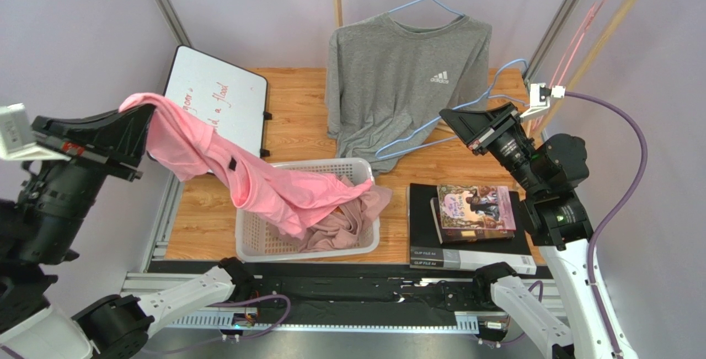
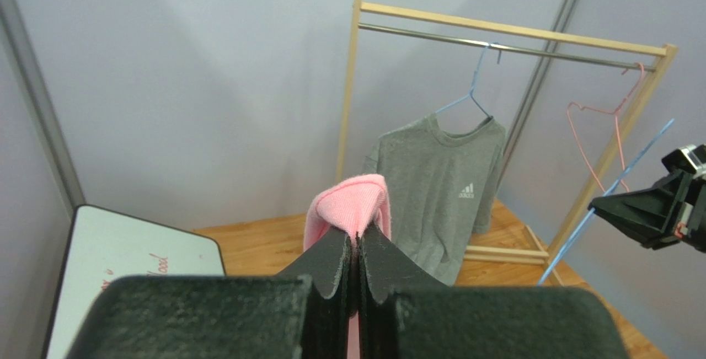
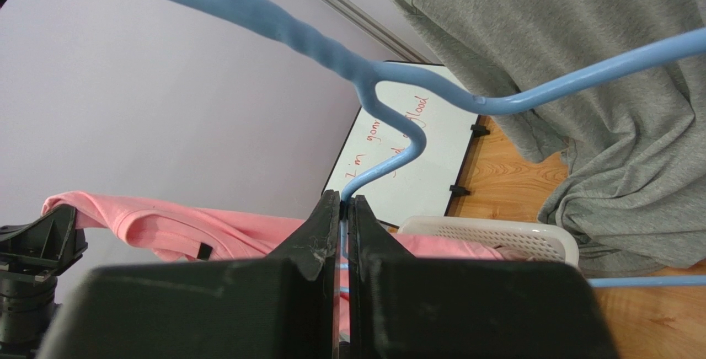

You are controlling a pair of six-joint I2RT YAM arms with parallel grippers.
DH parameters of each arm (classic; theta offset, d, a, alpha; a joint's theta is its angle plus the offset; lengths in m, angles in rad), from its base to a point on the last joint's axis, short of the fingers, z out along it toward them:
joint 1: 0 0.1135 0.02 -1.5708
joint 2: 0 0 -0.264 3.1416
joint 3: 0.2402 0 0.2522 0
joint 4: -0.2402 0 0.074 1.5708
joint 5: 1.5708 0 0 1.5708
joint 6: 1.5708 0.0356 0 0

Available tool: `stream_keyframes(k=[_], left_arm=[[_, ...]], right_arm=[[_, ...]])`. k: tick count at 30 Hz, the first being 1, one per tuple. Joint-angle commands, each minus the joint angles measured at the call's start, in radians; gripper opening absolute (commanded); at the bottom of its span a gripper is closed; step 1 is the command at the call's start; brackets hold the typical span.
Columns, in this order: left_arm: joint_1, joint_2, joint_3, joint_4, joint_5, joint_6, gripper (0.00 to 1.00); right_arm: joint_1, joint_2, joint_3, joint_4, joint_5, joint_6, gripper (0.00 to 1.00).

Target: Remove the t-shirt from the hanger

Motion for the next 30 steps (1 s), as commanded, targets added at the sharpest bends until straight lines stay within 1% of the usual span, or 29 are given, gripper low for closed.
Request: stream_keyframes(k=[1,5,6,8,9,11,12,14,15,19,20,21,22,23,24,25,26,27,28,29,30], left_arm=[[0.000,-0.081,0.018,0.007,-0.101,0.050,0.00],[-0.003,-0.145,-0.093,0.036,-0.130,0.035,0.00],[-0.002,-0.147,-0.140,0.041,-0.130,0.029,0.00],[-0.002,-0.141,-0.192,0.057,-0.113,0.006,0.00],[-0.002,-0.135,-0.253,0.070,-0.092,-0.009,0.00],[-0.002,-0.103,-0.317,0.114,-0.066,-0.019,0.00],[-0.002,-0.087,-0.376,0.129,-0.050,-0.029,0.00],[-0.002,-0.015,-0.424,0.169,-0.026,-0.040,0.00],[-0.002,0.041,-0.462,0.185,0.012,-0.057,0.00],[0.001,0.187,-0.545,0.258,0.127,-0.132,0.00],[0.000,0.207,-0.606,0.274,0.156,-0.173,0.00],[0.000,0.230,-0.654,0.301,0.224,-0.199,0.00],[0.000,0.232,-0.714,0.382,0.261,-0.226,0.00],[-0.002,0.230,-0.859,0.436,0.294,-0.293,0.00],[0.000,0.224,-0.940,0.499,0.366,-0.327,0.00],[0.000,0.223,-1.020,0.630,0.393,-0.365,0.00],[0.000,0.227,-1.181,0.698,0.413,-0.461,0.00],[0.001,0.252,-1.252,0.764,0.446,-0.509,0.00],[0.001,0.276,-1.318,0.877,0.460,-0.560,0.00],[0.001,0.305,-1.423,0.913,0.471,-0.650,0.00],[0.001,0.375,-1.462,0.965,0.480,-0.690,0.00]], right_arm=[[0.003,-0.014,0.022,0.040,0.004,-0.023,0.00],[0.003,-0.015,-0.007,0.073,-0.014,0.006,0.00],[0.001,-0.017,-0.017,0.084,-0.019,0.011,0.00],[0.003,-0.017,-0.024,0.086,-0.024,0.017,0.00],[0.001,-0.018,-0.027,0.081,-0.025,0.017,0.00],[0.003,-0.027,-0.031,0.071,-0.021,0.013,0.00],[0.003,-0.032,-0.033,0.066,-0.019,0.011,0.00],[0.003,-0.047,-0.036,0.051,-0.008,0.002,0.00],[0.003,-0.050,-0.036,0.043,-0.004,-0.003,0.00],[0.003,-0.063,-0.019,0.005,0.012,-0.023,0.00],[0.003,-0.067,-0.019,-0.003,0.013,-0.026,0.00],[0.003,-0.070,-0.019,-0.006,0.015,-0.029,0.00],[0.003,-0.073,-0.019,-0.009,0.016,-0.030,0.00],[0.003,-0.075,-0.019,-0.014,0.016,-0.033,0.00],[0.003,-0.078,-0.019,-0.017,0.016,-0.039,0.00],[0.003,-0.078,-0.021,-0.020,0.016,-0.043,0.00],[0.003,-0.079,-0.024,-0.023,0.016,-0.046,0.00],[0.001,-0.079,-0.027,-0.023,0.018,-0.046,0.00],[0.003,-0.078,-0.031,-0.022,0.015,-0.043,0.00],[0.003,-0.079,-0.042,-0.011,0.012,-0.041,0.00],[0.003,-0.079,-0.047,-0.006,0.012,-0.036,0.00]])
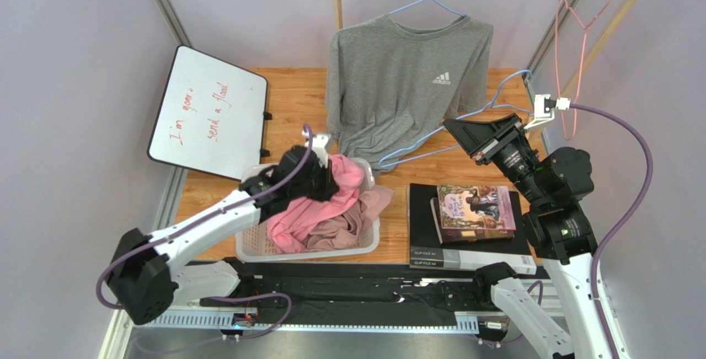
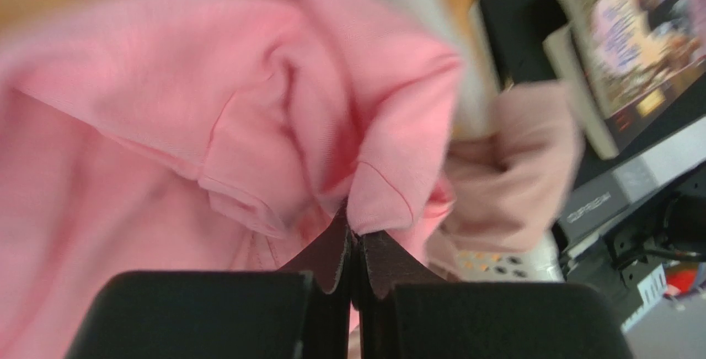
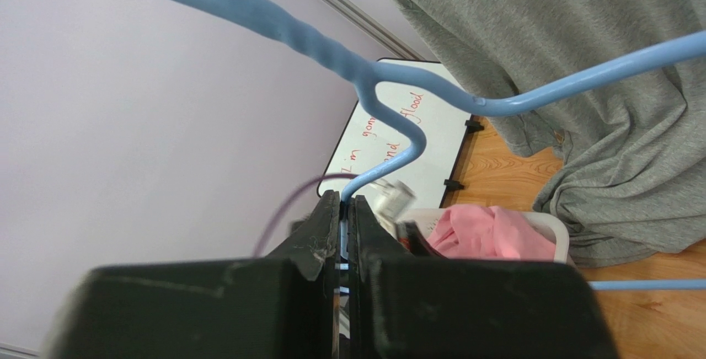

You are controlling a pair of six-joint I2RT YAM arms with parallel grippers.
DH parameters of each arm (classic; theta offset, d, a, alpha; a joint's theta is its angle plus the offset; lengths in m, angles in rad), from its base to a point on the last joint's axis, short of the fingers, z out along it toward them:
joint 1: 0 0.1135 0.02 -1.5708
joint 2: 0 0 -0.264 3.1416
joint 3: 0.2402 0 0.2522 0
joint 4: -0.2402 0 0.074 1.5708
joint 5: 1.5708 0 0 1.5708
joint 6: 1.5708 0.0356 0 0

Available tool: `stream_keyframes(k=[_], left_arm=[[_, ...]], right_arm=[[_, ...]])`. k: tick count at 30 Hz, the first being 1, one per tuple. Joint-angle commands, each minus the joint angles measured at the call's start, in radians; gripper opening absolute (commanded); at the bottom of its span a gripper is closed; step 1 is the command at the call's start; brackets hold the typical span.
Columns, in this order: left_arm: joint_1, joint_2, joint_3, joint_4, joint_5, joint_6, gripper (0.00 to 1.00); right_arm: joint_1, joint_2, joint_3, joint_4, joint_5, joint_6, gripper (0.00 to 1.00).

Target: Remove the t-shirt from the hanger

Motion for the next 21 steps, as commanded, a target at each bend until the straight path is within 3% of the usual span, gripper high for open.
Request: stream_keyframes(k=[1,3,7,12,13,15,17,19,21], left_arm=[[0.002,0.125,-0.219,0.398,0.135,-0.322,0.00],[0.018,0.202,-0.294,0.433,0.143,-0.404,0.00],[0.021,0.196,-0.383,0.509,0.125,-0.477,0.00],[0.021,-0.013,-0.402,0.415,0.082,-0.453,0.00],[0.021,-0.060,-0.397,0.366,0.083,-0.441,0.13],[0.016,-0.219,-0.383,0.315,0.089,-0.403,0.27],[0.010,-0.340,-0.366,0.229,0.094,-0.358,0.56],[0.006,-0.507,-0.351,0.172,0.118,-0.326,0.77],[0.004,-0.628,-0.316,0.152,0.189,-0.277,0.83]], right_arm=[[0.003,-0.005,-0.012,0.031,0.002,-0.016,0.00],[0.003,-0.008,-0.026,0.037,-0.002,-0.013,0.00],[0.001,-0.016,-0.046,0.040,-0.004,-0.019,0.00],[0.003,0.010,-0.049,0.030,-0.025,-0.048,0.00],[0.003,0.019,-0.047,0.030,-0.042,-0.051,0.00],[0.003,0.045,-0.050,0.028,-0.059,-0.066,0.00],[0.003,0.062,-0.052,0.027,-0.081,-0.079,0.00],[0.001,0.087,-0.052,0.031,-0.107,-0.099,0.00],[0.004,0.117,-0.052,0.030,-0.128,-0.114,0.00]])
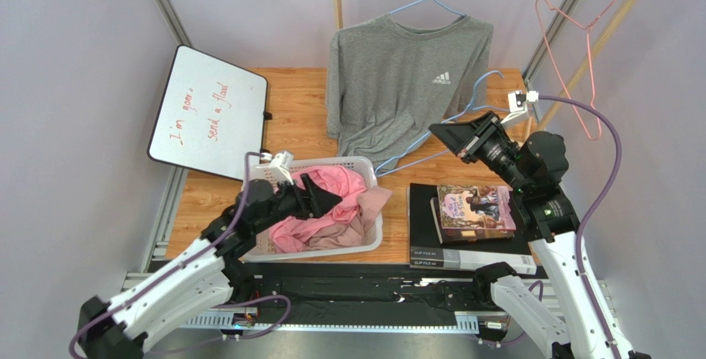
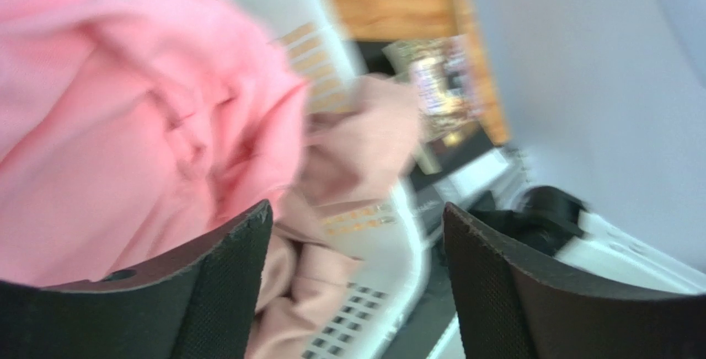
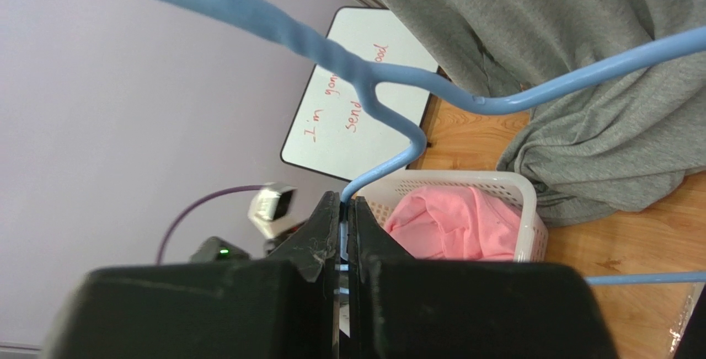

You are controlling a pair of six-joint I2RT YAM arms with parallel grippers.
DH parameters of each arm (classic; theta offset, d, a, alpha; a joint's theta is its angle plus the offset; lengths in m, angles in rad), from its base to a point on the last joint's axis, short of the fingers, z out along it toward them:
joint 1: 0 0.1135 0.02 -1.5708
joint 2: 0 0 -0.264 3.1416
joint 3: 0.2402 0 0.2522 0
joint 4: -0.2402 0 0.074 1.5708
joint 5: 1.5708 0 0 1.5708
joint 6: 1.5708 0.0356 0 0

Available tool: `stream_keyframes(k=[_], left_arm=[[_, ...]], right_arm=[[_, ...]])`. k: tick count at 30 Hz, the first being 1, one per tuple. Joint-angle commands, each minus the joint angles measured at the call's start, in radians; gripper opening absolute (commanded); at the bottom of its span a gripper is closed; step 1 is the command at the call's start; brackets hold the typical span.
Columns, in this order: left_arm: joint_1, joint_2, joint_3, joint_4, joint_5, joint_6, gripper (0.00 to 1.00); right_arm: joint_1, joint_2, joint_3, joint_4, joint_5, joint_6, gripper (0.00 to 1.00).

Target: Remove the t-shirt from the hanger

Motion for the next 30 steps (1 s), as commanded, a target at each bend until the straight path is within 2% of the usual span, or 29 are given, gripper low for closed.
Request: stream_keyframes(k=[1,5,7,11,14,17,23,26,29,30], left_arm=[[-0.010,-0.224,0.088,-0.099,0.112,0.111,0.84],[-0.025,-0.203,0.196,-0.007,0.326,0.126,0.88],[-0.066,-0.109,0.264,0.032,0.344,0.158,0.88],[-0.273,0.062,0.415,-0.045,0.130,0.303,0.89],[-0.370,0.170,0.530,-0.132,-0.048,0.395,0.89],[-0.425,0.249,0.604,-0.201,-0.170,0.447,0.89],[-0.458,0.323,0.611,-0.240,-0.285,0.453,0.89],[-0.459,0.340,0.595,-0.231,-0.291,0.449,0.84],[-0.459,0.368,0.581,-0.197,-0.284,0.430,0.68],[-0.461,0.376,0.579,-0.189,-0.281,0.427,0.55]], right_arm=[[0.004,0.049,0.003,0.030,-0.093,-0.071,0.00],[0.013,0.092,-0.005,0.059,-0.158,-0.090,0.00],[0.029,0.118,-0.008,0.074,-0.207,-0.110,0.00],[0.079,0.149,0.007,0.055,-0.247,-0.131,0.00],[0.122,0.152,0.018,0.045,-0.241,-0.139,0.00],[0.160,0.154,0.027,0.044,-0.245,-0.136,0.00],[0.208,0.144,0.026,0.047,-0.236,-0.131,0.00],[0.223,0.149,0.030,0.061,-0.253,-0.114,0.00],[0.234,0.145,0.024,0.076,-0.261,-0.094,0.00],[0.240,0.140,0.018,0.076,-0.249,-0.094,0.00]])
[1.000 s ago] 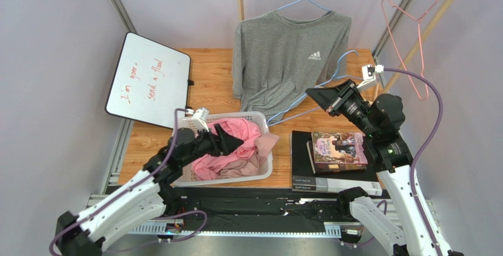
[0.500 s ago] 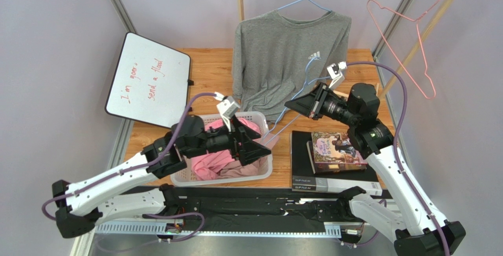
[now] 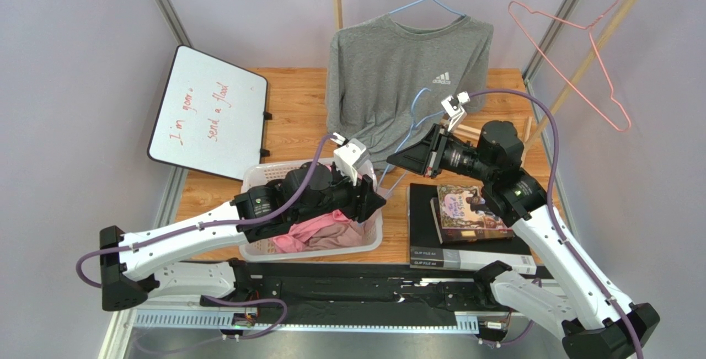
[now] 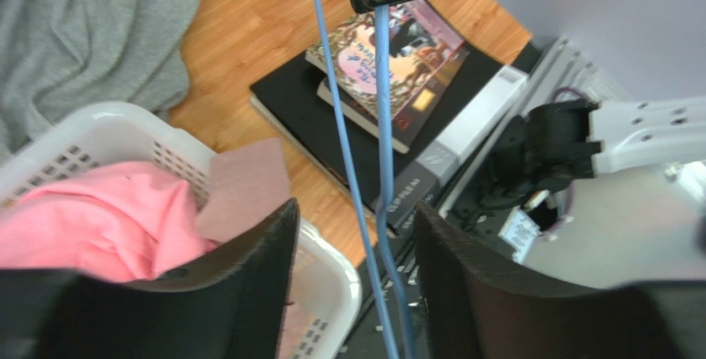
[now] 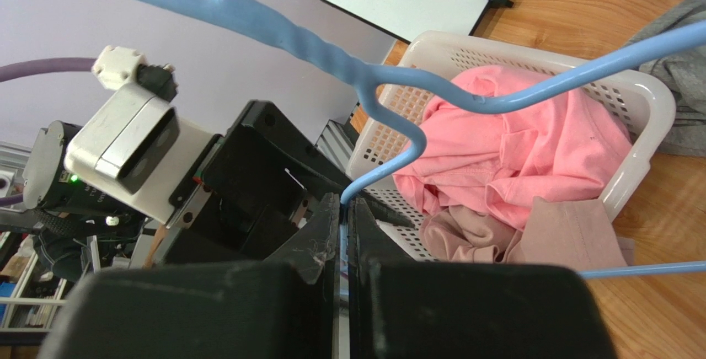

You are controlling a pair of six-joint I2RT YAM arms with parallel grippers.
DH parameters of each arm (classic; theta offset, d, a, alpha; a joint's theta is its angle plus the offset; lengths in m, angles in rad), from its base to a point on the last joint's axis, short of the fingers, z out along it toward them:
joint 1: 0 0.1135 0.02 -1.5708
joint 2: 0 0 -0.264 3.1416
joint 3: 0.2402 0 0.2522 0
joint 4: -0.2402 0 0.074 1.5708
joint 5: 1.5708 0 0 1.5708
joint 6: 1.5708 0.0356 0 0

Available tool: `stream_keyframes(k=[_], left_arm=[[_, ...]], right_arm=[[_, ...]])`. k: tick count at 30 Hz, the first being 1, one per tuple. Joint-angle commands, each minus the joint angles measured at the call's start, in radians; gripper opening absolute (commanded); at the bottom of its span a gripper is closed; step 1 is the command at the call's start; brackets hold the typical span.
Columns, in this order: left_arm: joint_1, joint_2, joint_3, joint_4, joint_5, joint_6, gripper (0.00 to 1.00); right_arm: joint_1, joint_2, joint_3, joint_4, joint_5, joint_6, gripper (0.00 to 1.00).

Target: Remove the t-shirt from the hanger

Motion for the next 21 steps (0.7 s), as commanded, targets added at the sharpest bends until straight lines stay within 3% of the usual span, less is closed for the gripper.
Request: stream_keyframes(k=[1,2,3,6,10,14,17,21], left_arm=[[-0.006,0.031,0.001,0.041,-0.032,0.001,0.49],[-0.006,0.051,0.003,0.041,-0.032,-0.001,0.44],[-0.006,0.057,0.004,0.038,-0.035,-0.002,0.28],[-0.006,0.075,0.023,0.032,-0.073,-0.013,0.00],[-0.006,0.091,0.047,0.044,-0.136,-0.037,0.00],[-0.006,0.118,0.060,0.067,-0.172,-0.063,0.00],[-0.006,0.130,0.073,0.058,-0.204,-0.085,0.00],[-0.009,0.132,0.058,0.079,-0.218,-0.120,0.00]], right_arm=[[0.021,-0.032,0.028,0.056,-0.006,0.016,0.00],[0.022,-0.035,0.026,0.053,0.002,0.015,0.00],[0.024,-0.036,0.032,0.047,0.017,0.015,0.00],[0.028,-0.036,0.040,0.021,0.043,0.009,0.02],[0.062,-0.043,0.060,-0.079,0.164,-0.045,0.18],[0.142,-0.064,0.058,-0.119,0.283,-0.096,0.50],[0.183,-0.056,0.063,-0.118,0.323,-0.103,0.58],[0.228,-0.027,0.064,-0.118,0.405,-0.114,0.59]])
